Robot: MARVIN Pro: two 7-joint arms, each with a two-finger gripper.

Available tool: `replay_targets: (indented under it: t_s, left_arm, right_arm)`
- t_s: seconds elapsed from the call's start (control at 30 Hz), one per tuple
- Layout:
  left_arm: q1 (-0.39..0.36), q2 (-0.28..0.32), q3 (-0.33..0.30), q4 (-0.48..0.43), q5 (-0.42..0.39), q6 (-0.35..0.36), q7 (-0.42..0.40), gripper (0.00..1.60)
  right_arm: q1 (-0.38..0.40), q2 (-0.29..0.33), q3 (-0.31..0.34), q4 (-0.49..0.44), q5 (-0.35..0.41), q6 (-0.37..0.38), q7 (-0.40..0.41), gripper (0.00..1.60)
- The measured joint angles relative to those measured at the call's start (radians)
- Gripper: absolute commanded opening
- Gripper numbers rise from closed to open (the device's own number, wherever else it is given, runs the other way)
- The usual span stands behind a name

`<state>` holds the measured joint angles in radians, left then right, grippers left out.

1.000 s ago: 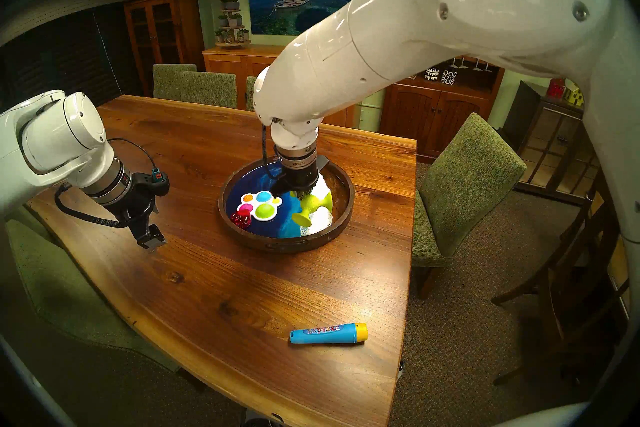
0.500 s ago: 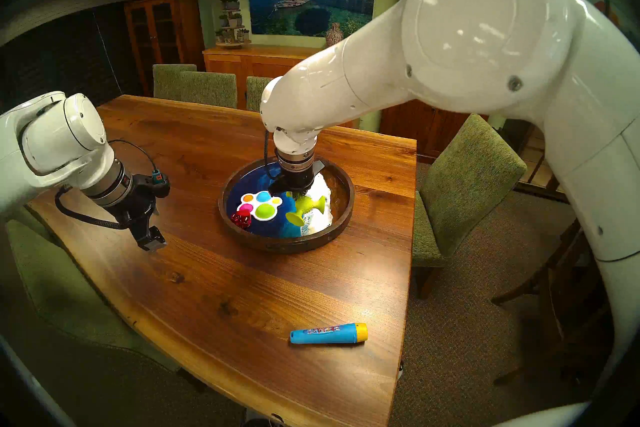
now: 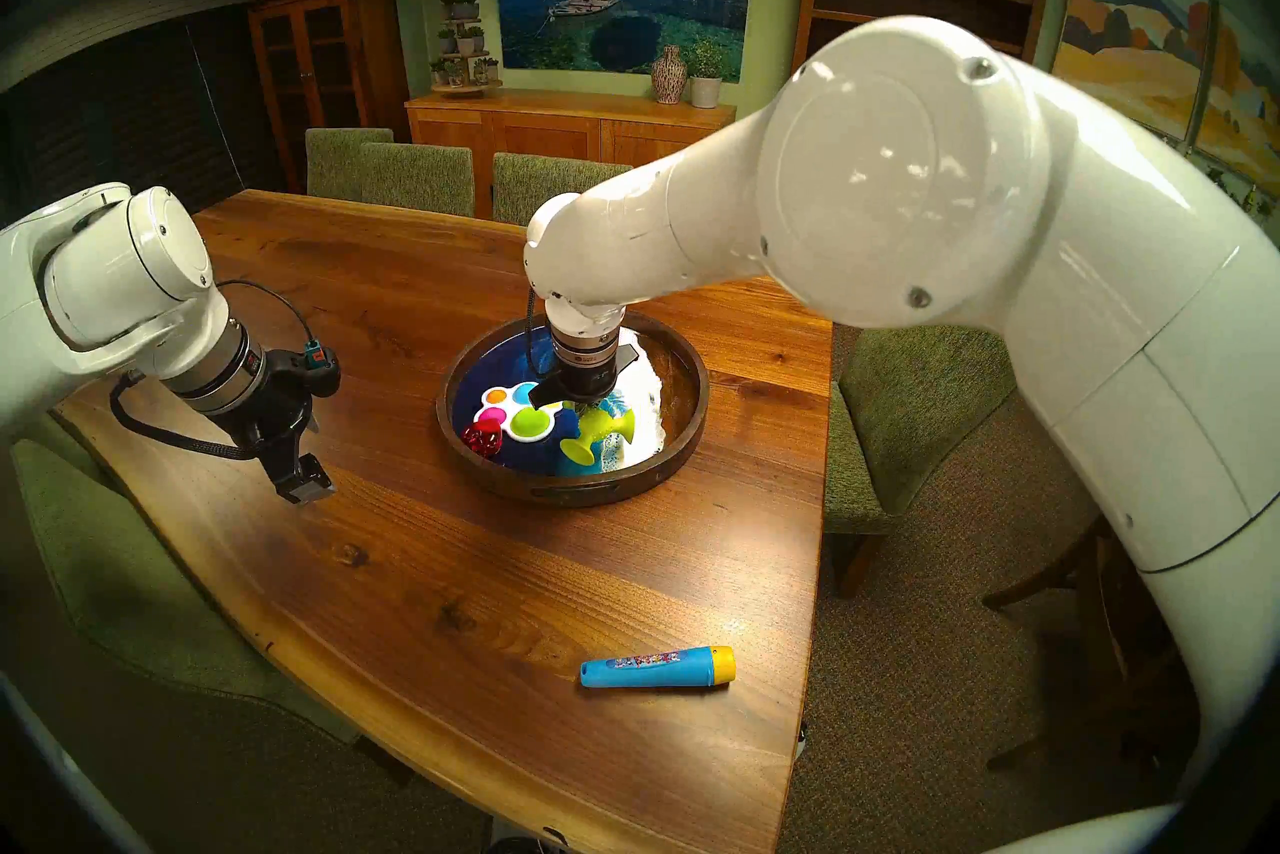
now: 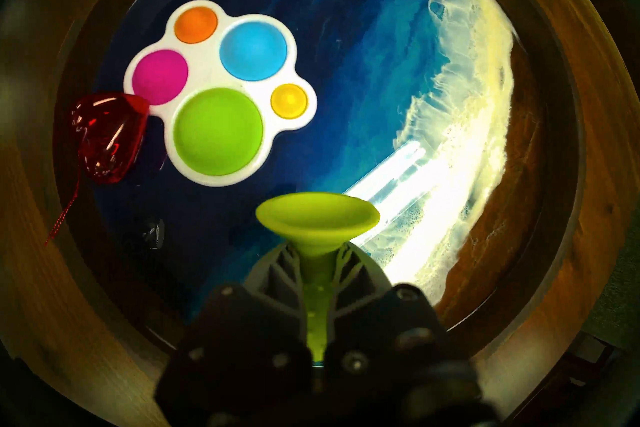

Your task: Put toys in center tray

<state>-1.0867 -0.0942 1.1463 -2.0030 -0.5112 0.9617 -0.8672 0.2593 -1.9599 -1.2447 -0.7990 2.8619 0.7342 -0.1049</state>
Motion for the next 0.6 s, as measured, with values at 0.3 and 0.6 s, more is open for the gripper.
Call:
replay_targets:
  t_s: [0.3, 0.6]
  left_arm:
    - [-0.013, -0.003, 0.012, 0.001, -0.005, 0.0, 0.0, 1.6]
    - [-0.031, -0.007, 0.026, 0.005, -0.007, 0.0, 0.0, 1.6]
  right_arm:
    - [-0.047, -0.012, -0.026, 0.079, -0.017, 0.032, 0.018, 1.6]
    - [-0.049, -0.023, -0.047, 0.125, -0.033, 0.104, 0.036, 1.6]
